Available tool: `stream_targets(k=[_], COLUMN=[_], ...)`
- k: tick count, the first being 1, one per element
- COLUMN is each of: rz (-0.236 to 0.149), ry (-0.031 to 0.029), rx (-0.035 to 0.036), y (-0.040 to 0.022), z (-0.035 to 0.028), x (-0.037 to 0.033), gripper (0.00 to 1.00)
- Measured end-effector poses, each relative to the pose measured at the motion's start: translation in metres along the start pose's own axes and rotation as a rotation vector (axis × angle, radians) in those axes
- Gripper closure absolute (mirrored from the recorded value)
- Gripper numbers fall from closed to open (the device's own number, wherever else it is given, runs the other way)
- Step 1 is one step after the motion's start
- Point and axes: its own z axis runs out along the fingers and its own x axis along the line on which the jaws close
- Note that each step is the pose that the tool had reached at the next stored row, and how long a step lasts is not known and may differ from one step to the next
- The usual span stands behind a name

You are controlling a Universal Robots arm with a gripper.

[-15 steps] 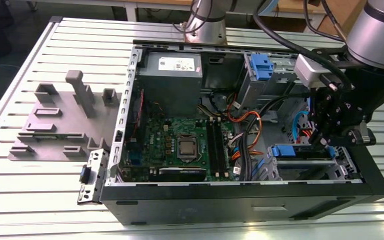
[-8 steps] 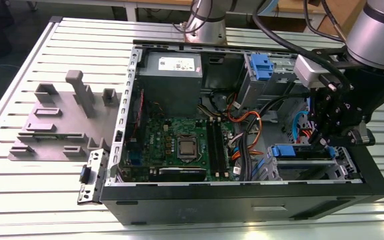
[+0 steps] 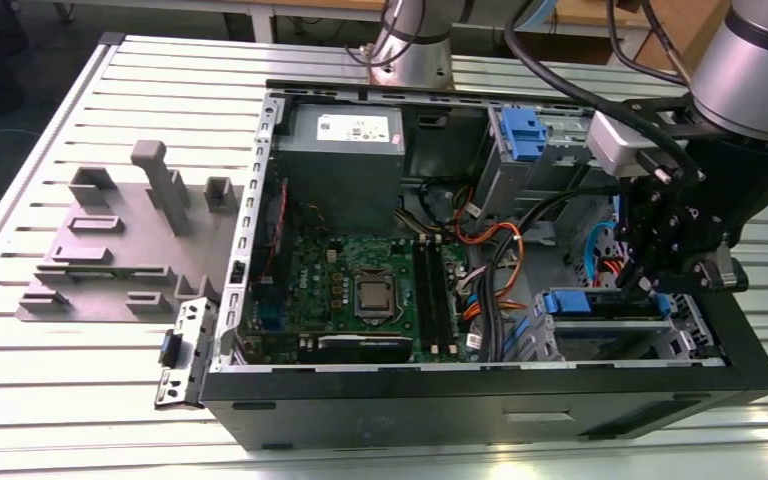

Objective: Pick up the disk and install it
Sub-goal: 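Insert the first disk wire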

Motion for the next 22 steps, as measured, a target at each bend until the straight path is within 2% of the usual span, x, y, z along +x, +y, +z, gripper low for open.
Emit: stream_targets(k=[10, 17, 22], rz=[0.002, 0.006, 0.008], ry=[-0.001, -0.0024, -0.0028], rx=[-0.0003, -0.0009, -0.0013], y=[-0.0001, -0.0009, -0.0012], z=[-0.0006, 0.0039, 0.0048], x=[0.0002, 0.0007, 0.0008], gripper=[0.83, 0.83, 0.83])
